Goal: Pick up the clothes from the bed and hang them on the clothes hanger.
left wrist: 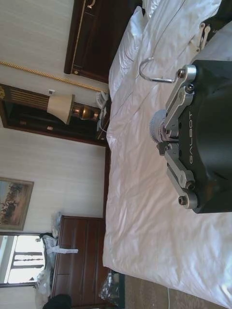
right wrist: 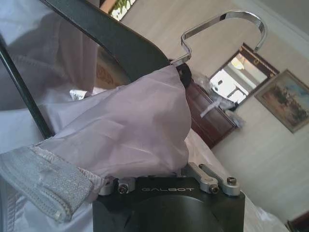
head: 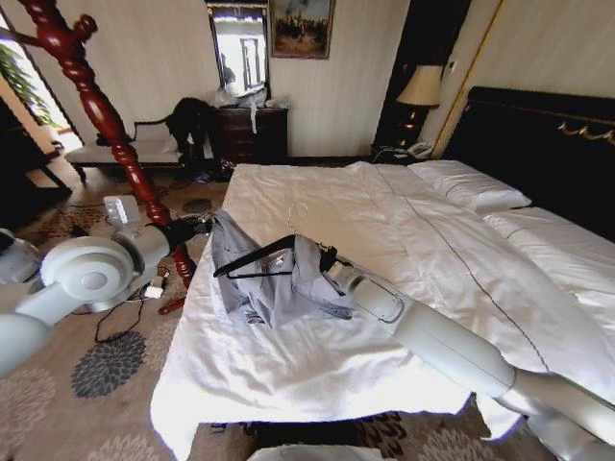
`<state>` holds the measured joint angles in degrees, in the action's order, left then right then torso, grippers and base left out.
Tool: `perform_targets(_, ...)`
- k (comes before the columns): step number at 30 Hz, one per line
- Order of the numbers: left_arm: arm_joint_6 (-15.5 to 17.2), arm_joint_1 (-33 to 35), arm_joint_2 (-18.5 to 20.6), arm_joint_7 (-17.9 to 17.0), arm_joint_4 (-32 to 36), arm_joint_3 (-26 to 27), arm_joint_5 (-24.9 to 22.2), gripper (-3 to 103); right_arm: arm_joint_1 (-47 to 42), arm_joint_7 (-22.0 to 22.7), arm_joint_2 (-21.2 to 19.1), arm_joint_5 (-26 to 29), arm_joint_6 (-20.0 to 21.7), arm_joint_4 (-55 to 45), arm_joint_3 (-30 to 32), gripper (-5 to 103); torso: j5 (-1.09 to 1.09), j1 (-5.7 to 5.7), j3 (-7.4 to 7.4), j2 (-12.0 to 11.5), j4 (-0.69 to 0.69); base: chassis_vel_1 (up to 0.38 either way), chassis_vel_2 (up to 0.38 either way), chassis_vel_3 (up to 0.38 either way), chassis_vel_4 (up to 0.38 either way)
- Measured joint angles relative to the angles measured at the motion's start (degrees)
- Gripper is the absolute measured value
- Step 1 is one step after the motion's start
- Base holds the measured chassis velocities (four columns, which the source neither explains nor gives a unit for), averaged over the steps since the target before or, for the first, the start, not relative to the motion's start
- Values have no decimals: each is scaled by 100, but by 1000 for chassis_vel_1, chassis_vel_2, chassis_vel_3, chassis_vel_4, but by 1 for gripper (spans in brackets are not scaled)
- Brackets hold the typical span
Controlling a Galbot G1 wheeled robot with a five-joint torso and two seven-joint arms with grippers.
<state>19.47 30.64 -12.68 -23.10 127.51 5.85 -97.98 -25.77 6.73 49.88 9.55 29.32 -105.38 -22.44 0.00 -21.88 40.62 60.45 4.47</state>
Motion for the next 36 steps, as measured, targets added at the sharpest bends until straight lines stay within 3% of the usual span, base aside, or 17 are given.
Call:
perform_targets(2,4,-11,2,-24,86,20,-22,1,86,131,94,91,270,176,-69,23,-1,0,0,0,0,0,0,0,0)
perform_targets(9,14,206,96,-37,477,227,-8,1,195,386,238,271,528,612,-74,23,0,-1,0,0,0,0,0,0,0)
perform_targets(12,10,739,174,-41,756,599,183,1,228,569,226,688,715,558,-8,23,1,0,0,0,0,0,0,0,0)
perform_targets(17,-18,1277,104,-64,980,675,701,1,380,931,231,1624,1114,303,86,23,0,1,0,0,0,0,0,0,0)
perform_targets(23,-90,1929,-11,-199,1399,773,983,1,650,1177,248,1958,1310,320,97,23,0,0,0,0,0,0,0,0,0)
perform_targets(31,-116,2975,74,-268,1599,1506,1118,1,944,1439,285,2314,1314,510,84,23,0,0,0,0,0,0,0,0,0)
perform_targets(36,-75,4186,60,-236,1594,2428,1391,1,1075,1437,251,2337,1310,509,62,23,1,0,0,0,-4,0,0,0,0)
